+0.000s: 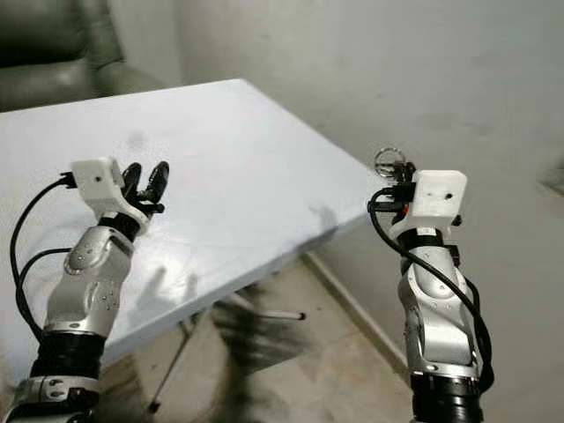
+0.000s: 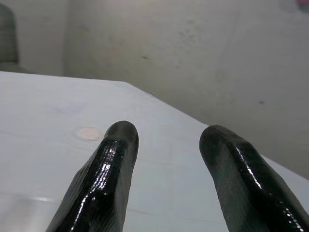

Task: Hang keys on a hook

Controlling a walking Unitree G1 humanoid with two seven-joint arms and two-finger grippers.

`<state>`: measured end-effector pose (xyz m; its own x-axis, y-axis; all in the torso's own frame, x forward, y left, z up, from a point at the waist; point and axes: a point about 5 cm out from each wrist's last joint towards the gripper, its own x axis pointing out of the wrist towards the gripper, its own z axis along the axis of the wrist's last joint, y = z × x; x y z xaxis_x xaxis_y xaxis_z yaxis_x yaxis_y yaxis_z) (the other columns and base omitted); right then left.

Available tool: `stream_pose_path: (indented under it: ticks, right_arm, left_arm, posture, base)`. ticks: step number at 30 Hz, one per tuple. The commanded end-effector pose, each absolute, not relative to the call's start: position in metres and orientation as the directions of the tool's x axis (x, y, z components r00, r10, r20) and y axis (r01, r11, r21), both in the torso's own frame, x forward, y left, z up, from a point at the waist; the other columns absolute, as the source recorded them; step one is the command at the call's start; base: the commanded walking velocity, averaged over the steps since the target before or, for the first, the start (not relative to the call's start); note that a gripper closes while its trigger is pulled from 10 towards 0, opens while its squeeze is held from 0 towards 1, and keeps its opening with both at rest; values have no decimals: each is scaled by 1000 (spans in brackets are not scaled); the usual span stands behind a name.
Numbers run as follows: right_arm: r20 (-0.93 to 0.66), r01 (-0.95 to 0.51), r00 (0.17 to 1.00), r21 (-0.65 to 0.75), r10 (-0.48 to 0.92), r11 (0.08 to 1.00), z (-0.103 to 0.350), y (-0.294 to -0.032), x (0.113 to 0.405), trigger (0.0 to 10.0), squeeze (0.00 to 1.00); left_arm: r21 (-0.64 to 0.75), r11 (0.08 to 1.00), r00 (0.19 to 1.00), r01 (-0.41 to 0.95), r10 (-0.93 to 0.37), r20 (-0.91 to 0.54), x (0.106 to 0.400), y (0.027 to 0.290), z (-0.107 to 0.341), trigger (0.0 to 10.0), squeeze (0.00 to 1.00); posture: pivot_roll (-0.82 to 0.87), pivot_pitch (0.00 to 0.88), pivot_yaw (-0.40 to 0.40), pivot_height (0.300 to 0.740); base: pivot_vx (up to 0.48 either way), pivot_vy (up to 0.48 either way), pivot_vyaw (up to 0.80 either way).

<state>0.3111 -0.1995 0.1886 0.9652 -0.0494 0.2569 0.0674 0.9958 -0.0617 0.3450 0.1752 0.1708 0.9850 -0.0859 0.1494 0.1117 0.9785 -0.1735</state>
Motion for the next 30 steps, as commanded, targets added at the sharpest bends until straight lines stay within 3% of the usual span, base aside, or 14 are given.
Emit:
stream_pose_path:
  ticks: [1, 30]
  right_arm:
    - [274, 73, 960, -69, -52, 995, 194, -200, 312, 10000, 0]
    - [274, 80, 960, -92, -52, 993, 194, -203, 309, 10000, 0]
  left_arm:
    - [-163, 980, 980, 118, -89, 176, 346, 175, 178, 10000, 0]
    - [-139, 978, 976, 158, -133, 173, 350, 165, 177, 10000, 0]
  posture:
    - [-127, 0, -45, 724]
    - [-149, 0, -41, 724]
  base:
    - [0, 0, -750]
    - [0, 0, -750]
